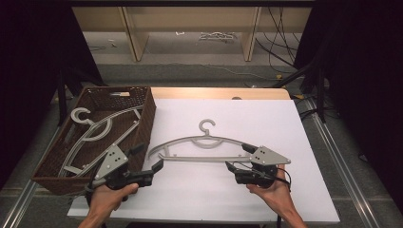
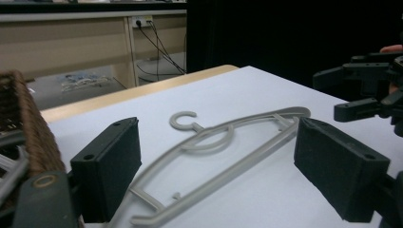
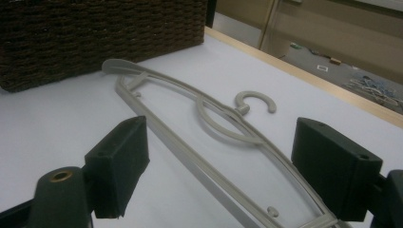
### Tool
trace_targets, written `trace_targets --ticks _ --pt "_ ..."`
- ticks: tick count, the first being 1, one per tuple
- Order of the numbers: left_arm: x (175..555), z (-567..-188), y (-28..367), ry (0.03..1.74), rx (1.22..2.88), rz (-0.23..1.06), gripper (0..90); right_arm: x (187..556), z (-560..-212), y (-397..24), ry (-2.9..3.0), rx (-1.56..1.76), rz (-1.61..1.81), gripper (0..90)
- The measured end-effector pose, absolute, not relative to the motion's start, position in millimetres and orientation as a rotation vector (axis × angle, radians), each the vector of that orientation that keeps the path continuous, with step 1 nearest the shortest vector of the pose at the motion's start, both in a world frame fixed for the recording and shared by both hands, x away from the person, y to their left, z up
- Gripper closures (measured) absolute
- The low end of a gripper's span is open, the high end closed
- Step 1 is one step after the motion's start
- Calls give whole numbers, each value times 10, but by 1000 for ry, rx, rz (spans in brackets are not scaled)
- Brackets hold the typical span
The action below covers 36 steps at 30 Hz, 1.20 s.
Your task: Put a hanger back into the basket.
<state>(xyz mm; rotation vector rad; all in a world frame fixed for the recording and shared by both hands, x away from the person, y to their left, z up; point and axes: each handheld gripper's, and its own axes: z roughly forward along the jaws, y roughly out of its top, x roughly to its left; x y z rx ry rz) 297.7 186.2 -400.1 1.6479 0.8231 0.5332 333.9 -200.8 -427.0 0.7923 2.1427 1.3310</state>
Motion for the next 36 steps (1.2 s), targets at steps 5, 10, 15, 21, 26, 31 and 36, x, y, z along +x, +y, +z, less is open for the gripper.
trace_targets --ticks 5,10,15,21,26,31,36 --pt "2909 -4140 1787 780 1682 519 156 3342 -4272 -1994 2136 787 1335 210" --pt "2870 -4236 1768 763 1689 543 156 3335 -4259 -2003 2129 771 1325 210" --pt "2835 -4297 1744 763 1674 551 156 3342 -4253 -1996 2128 769 1331 212" --pt "2823 -4360 1716 769 1696 545 158 3464 -4263 -1988 2144 766 1291 189" --pt "2834 -4359 1763 788 1686 561 159 3656 -4277 -1946 2191 808 1237 158" --pt "2862 -4376 1775 790 1700 566 159 4041 -4294 -1830 2346 820 1056 170" --pt "2840 -4362 1782 773 1693 561 160 4339 -4386 -1743 2441 838 914 247"
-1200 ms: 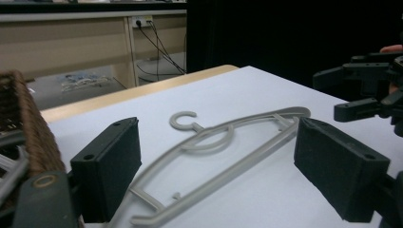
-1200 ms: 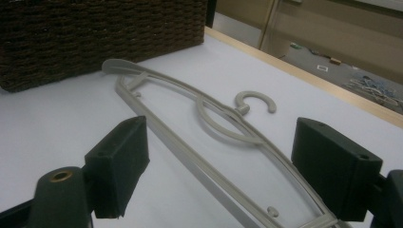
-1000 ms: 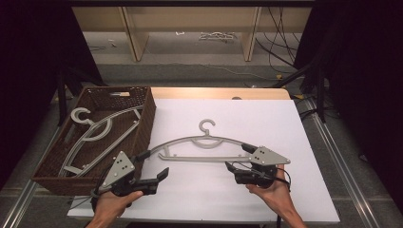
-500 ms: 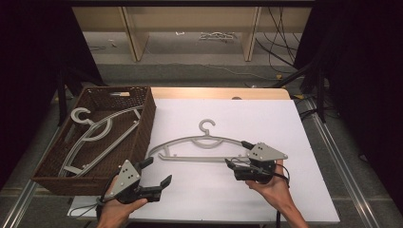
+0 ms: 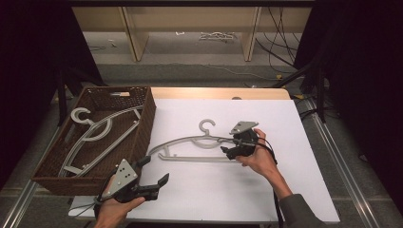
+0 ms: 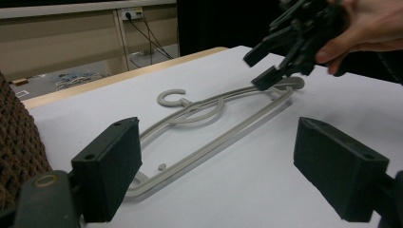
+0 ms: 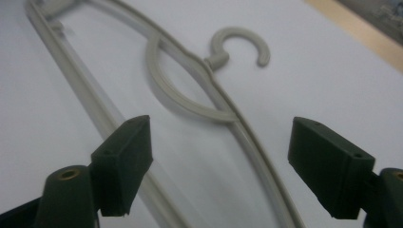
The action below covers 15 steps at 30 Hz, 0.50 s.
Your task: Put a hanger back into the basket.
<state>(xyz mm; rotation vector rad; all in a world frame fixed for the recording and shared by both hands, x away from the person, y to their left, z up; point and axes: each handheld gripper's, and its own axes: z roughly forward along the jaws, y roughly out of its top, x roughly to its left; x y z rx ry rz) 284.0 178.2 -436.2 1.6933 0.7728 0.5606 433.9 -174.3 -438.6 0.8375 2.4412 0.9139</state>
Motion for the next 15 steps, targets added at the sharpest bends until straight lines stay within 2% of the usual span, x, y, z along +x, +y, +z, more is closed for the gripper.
trace_targets --ticks 3,10,15 --pt "2833 -4369 1773 767 1700 554 160 4532 -4484 -1705 2494 849 809 320" --pt "2832 -4367 1761 767 1702 536 160 4761 -4529 -1721 2522 905 804 356" --pt "2832 -4364 1762 752 1693 529 160 4949 -4594 -1732 2615 930 723 420"
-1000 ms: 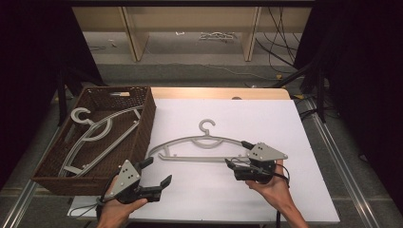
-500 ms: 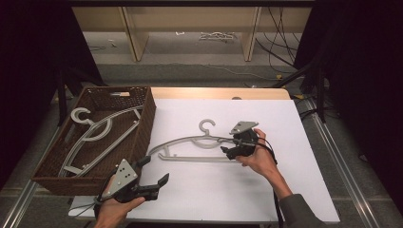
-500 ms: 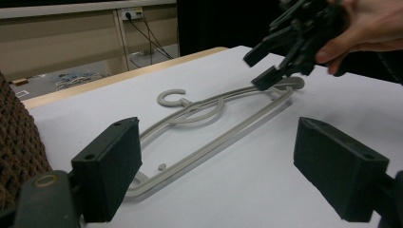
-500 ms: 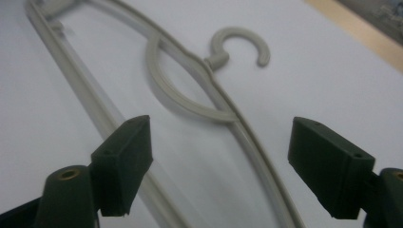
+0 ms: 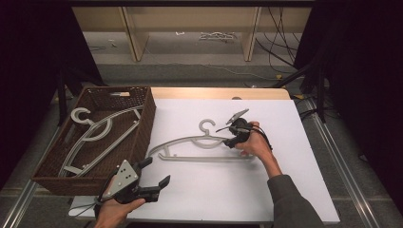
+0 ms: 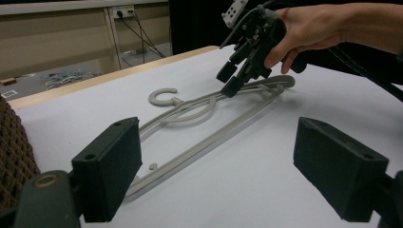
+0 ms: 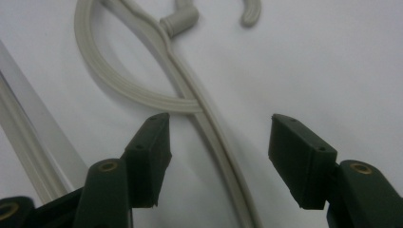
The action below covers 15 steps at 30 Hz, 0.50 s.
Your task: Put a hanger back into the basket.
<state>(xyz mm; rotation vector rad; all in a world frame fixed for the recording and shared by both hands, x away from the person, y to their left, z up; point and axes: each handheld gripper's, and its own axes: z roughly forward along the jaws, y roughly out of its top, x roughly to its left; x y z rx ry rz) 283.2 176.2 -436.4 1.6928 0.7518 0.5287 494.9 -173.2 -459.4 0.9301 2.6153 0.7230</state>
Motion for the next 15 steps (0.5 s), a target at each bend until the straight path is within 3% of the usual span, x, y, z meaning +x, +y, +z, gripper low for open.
trace_targets --ticks 15 --pt "2805 -4343 1811 773 1689 533 163 5091 -4673 -1715 2726 969 657 558"
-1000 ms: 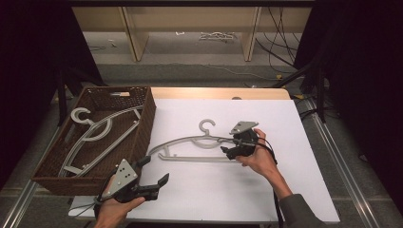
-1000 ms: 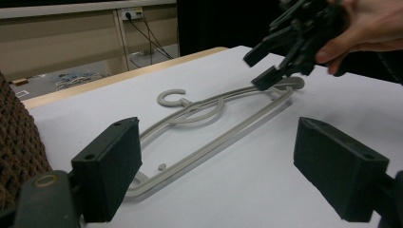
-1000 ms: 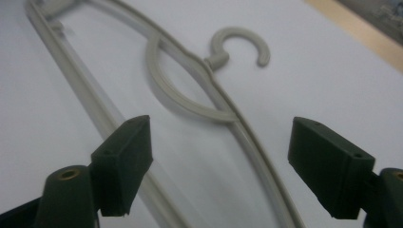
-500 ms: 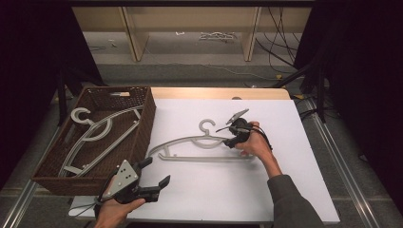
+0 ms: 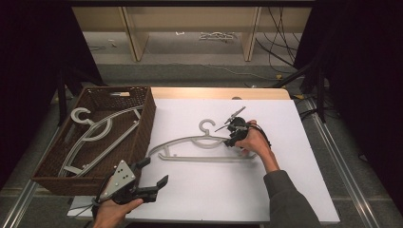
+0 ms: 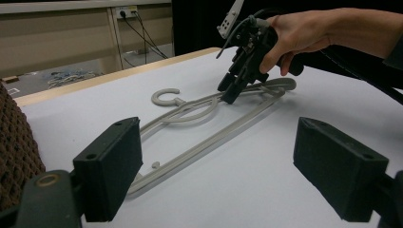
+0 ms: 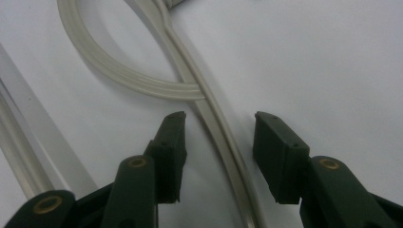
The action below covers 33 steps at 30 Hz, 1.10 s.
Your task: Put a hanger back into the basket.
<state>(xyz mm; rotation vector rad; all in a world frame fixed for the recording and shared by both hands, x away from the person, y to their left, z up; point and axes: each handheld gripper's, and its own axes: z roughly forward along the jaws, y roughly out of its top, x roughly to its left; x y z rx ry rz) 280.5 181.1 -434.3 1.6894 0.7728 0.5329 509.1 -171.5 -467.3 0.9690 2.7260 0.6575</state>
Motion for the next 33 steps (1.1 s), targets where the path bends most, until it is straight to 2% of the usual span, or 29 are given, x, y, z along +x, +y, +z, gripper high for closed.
trace_targets --ticks 3,5,14,21,33 --pt "2802 -4347 1800 769 1688 525 163 5107 -4664 -1699 2741 957 631 576" --pt "2799 -4346 1798 762 1695 527 164 5109 -4656 -1684 2759 933 618 632" --pt "2794 -4356 1803 759 1684 520 164 5133 -4609 -1594 2817 883 501 731" --pt "2786 -4356 1798 749 1696 522 165 5114 -4603 -1553 2823 840 466 755" --pt "2802 -4364 1789 764 1718 485 167 5068 -4605 -1530 2855 570 449 818"
